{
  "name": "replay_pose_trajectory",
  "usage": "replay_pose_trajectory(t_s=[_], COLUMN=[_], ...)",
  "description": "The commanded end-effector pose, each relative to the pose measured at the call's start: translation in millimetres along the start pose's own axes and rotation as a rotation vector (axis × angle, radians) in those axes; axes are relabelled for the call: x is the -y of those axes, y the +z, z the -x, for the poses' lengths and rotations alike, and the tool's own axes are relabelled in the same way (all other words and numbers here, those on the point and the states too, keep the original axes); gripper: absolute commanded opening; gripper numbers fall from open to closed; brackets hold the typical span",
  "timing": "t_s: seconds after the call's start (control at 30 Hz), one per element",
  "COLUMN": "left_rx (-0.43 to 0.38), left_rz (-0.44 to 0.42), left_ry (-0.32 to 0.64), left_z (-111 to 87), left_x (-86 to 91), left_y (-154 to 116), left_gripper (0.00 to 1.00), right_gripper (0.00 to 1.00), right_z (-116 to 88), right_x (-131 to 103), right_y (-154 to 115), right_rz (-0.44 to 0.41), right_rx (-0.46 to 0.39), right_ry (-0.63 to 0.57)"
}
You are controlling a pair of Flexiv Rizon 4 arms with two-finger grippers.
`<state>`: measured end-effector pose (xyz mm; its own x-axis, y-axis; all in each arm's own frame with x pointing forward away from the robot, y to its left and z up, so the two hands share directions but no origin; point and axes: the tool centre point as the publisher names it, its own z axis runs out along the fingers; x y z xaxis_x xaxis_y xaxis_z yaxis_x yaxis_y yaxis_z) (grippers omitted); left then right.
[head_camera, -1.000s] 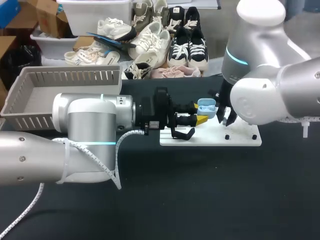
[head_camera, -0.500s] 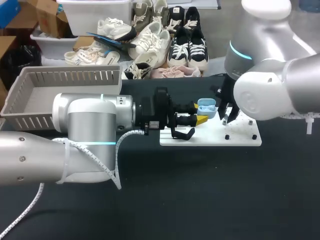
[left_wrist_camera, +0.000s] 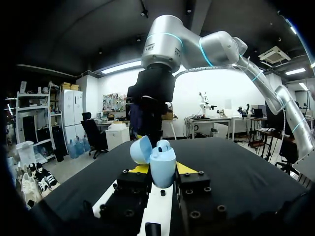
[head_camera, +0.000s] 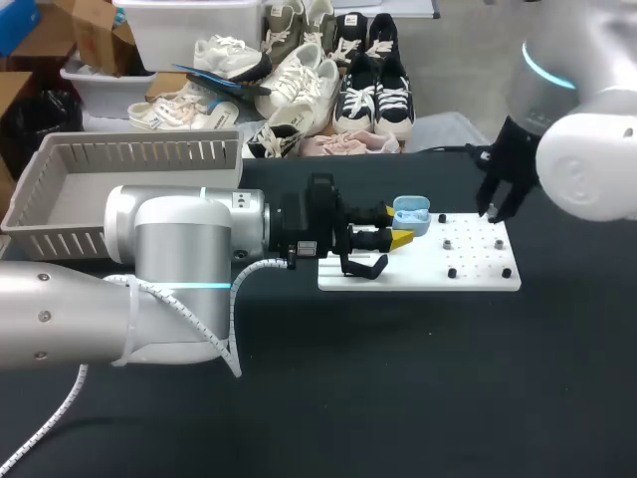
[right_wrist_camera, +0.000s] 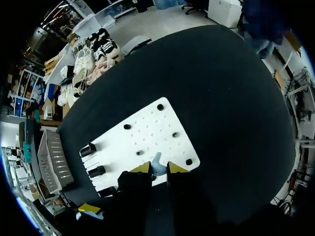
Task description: Pick up each earbud case from the left stands, insert the matching earbuds, close the lid, and place the case in the box.
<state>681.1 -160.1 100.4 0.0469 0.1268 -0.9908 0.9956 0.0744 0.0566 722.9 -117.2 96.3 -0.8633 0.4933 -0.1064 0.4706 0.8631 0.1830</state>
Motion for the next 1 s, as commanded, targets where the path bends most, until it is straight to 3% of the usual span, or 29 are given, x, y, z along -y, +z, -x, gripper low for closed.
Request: replay_pose_trajectory(t_s=[0.03,0.23,0.37,0.63,1.0], left_rx=[0.004,0.004,0.004,0.004,0.004], left_rz=[0.003,0.003,0.003,0.003,0.003], left_ry=[0.001,0.001,0.001,0.001,0.001], left_z=[-1.1,-1.1,-1.1,-1.1,-1.1], left_x=[0.1,0.1,0.1,0.1,0.1], left_y=[0,0,0,0,0], left_gripper=[0.00,0.00,0.00,0.00,0.00], right_gripper=[0.00,0.00,0.00,0.00,0.00], right_z=[1,-3,-14,-46,-99], right_x=[19,24,25,27,3], right_y=[-28,-63,-85,-115,-131], right_rz=[0.038,0.036,-0.014,-0.053,0.005], right_rx=[-0.015,-0.004,-0.008,-0.037,-0.103], right_ry=[-0.077,-0.320,-0.475,-0.641,-0.794])
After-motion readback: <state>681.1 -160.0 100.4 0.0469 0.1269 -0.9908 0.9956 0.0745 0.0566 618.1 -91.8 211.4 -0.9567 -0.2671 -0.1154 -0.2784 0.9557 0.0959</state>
